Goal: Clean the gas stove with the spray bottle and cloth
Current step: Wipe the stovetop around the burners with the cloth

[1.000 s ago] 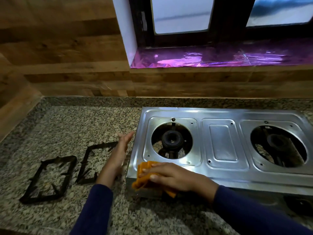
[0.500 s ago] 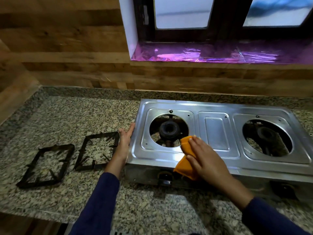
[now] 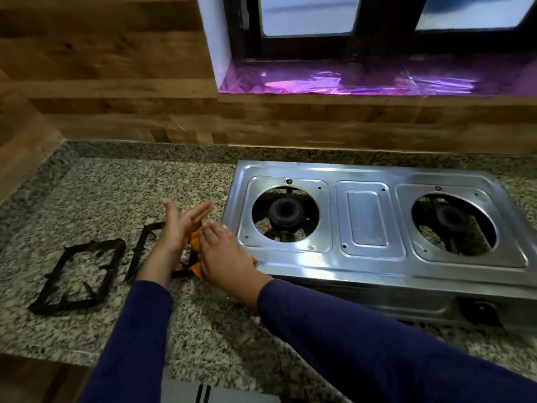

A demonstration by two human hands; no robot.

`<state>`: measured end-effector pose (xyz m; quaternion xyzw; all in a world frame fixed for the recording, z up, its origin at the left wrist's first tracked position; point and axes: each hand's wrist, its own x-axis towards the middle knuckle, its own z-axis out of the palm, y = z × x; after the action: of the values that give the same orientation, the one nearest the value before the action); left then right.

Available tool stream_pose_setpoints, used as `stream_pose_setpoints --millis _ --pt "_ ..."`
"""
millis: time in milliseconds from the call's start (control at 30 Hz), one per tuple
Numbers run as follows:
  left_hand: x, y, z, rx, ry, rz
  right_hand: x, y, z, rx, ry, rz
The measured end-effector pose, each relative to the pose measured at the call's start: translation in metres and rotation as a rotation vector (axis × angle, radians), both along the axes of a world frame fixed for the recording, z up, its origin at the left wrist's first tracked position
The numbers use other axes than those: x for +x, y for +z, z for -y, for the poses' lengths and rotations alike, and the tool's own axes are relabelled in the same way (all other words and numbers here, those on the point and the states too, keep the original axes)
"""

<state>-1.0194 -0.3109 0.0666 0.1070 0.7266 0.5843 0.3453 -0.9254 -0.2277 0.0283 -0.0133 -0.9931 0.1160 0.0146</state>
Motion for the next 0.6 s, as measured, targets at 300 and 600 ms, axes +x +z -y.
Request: stream_pose_setpoints --millis 300,600 --pt "0.052 0.007 -0.030 -0.221 0.061 -0.486 0.090 -0.006 -0.067 -0.138 0.048 -0.206" --pt "0.163 -0.029 -0.139 -0.055 -0.403 -0.919 0.307 -0.014 -0.243 -0.085 -0.724 -0.208"
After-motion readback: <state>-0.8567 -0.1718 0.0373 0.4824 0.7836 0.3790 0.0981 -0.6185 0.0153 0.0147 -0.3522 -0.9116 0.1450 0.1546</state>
